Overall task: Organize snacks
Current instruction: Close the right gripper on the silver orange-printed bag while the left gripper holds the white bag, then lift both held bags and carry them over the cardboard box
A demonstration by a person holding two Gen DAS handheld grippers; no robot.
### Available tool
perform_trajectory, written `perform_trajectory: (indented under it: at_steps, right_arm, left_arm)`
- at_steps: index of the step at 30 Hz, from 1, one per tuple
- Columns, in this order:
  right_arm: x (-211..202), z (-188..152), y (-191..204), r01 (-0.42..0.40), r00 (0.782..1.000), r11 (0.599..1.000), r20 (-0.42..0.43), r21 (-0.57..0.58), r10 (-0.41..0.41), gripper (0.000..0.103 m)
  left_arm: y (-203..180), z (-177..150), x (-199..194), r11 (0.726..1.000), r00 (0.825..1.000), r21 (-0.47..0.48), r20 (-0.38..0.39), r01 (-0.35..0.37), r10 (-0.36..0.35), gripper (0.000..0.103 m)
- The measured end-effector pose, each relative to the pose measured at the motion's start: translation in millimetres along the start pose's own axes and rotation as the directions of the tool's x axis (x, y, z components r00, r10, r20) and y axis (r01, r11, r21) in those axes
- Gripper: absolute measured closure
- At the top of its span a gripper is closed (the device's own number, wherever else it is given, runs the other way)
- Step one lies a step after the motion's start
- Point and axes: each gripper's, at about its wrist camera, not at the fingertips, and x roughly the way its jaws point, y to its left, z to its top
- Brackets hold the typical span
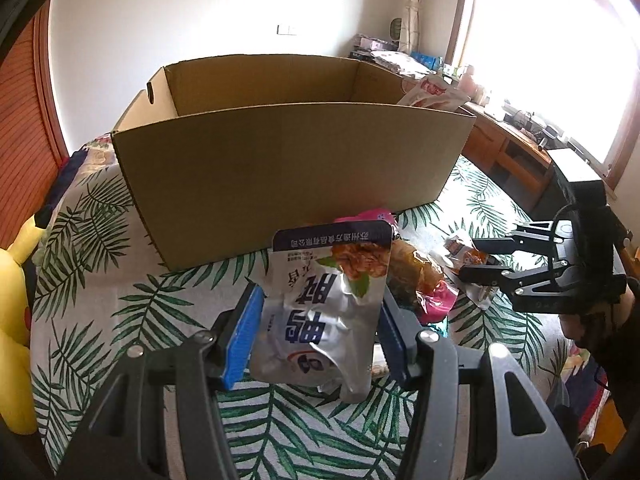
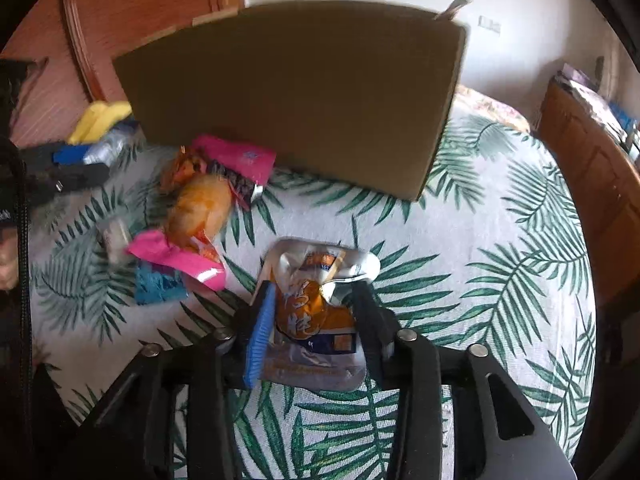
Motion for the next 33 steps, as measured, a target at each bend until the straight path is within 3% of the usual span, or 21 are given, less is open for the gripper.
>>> perform_trajectory:
  at_steps: [8, 13, 16, 18, 33]
  right_arm:
    - [13.4, 22.5, 0.3, -0.033, 0.994, 0.996, -0.107, -0.085, 0.024, 0.05]
    - [21.2, 32.4, 5.4, -0.04, 0.994, 0.994, -0.11, -0.104, 0.028, 0.04]
    - [21.0, 32.6, 10.4, -0.038, 0.994, 0.993, -0.102, -0.116, 0.026, 0.047]
    - [15.6, 32.0, 10.1, -0.007, 0.997, 0.994, -0.078, -0.112, -0.002, 0.066]
    - [-8.2, 9.2, 2.7, 0.035, 0.999, 0.998, 0.02, -0.058, -0.034, 0.067]
  left_arm:
    - [-2.0, -2.8, 0.6, 1.0, 1.0, -0.004, 0.002, 0.01, -0.01, 0.049]
    - [-0.6, -5.0, 0.2, 1.0, 1.0, -0.01, 0.004, 0.016, -0.016, 0.049]
    - [2.1, -6.6, -0.4, 1.0, 1.0, -0.015, 0.003, 0.011, -0.011, 0.049]
    - [4.0, -6.6, -0.8, 1.0, 1.0, -0.017, 0.002, 0.008, -0.008, 0.049]
    - [2.2, -2.7, -6.7, 1.0, 1.0, -0.018, 0.022, 0.008, -0.008, 0.049]
